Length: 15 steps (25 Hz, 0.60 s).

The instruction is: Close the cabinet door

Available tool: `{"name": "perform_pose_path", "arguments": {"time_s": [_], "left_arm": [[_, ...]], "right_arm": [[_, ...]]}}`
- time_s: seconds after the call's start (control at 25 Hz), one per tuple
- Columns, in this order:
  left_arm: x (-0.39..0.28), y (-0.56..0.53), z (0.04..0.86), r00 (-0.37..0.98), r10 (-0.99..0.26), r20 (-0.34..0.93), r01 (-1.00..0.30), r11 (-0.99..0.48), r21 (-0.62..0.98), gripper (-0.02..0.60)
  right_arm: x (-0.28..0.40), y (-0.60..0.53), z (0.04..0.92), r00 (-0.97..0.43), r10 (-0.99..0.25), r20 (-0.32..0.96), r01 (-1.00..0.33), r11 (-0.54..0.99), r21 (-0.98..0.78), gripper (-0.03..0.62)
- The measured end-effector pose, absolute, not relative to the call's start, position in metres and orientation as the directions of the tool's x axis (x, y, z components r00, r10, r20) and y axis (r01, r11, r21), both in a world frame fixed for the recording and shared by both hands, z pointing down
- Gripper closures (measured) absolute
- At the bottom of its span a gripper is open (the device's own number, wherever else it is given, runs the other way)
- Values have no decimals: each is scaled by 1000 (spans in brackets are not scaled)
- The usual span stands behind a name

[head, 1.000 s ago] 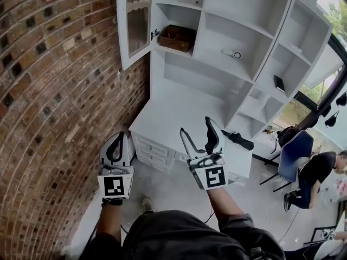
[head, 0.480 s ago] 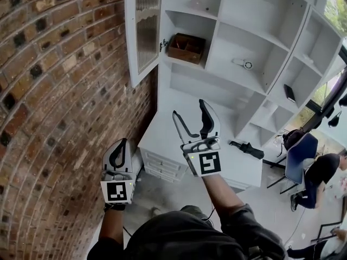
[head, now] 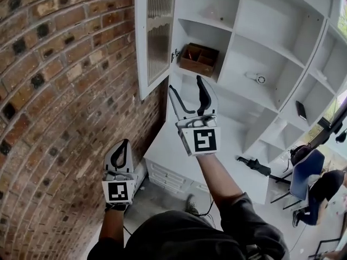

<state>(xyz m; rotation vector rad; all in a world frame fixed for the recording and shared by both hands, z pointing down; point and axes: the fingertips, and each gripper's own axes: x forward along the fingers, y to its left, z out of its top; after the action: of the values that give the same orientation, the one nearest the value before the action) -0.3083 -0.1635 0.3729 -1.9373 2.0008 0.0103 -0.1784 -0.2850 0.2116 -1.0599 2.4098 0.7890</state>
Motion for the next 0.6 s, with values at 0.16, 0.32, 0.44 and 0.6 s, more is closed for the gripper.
{"name": "perform_pose_path", "arguments": {"time_s": [0.16, 0.32, 0.44, 0.6], "left_arm": [[-317, -176, 368, -54, -960, -276, -965, 122, -233, 580], [-325, -188, 364, -102, -952, -287, -959, 171, -225, 580], [-327, -194, 362, -123, -949, -289, -956, 191, -221, 580], [-331, -200, 367, -140, -952, -272, -955, 203, -218, 580]], "right_arm": [[-194, -316, 201, -649, -522, -554, -748, 569, 341, 276], [-214, -346, 188, -659, -513, -551, -739, 577, 347, 276], [-233, -364, 173, -663, -496, -561, -730, 594, 338, 276], [-266, -378, 150, -678, -474, -562, -714, 606, 350, 276]]}}
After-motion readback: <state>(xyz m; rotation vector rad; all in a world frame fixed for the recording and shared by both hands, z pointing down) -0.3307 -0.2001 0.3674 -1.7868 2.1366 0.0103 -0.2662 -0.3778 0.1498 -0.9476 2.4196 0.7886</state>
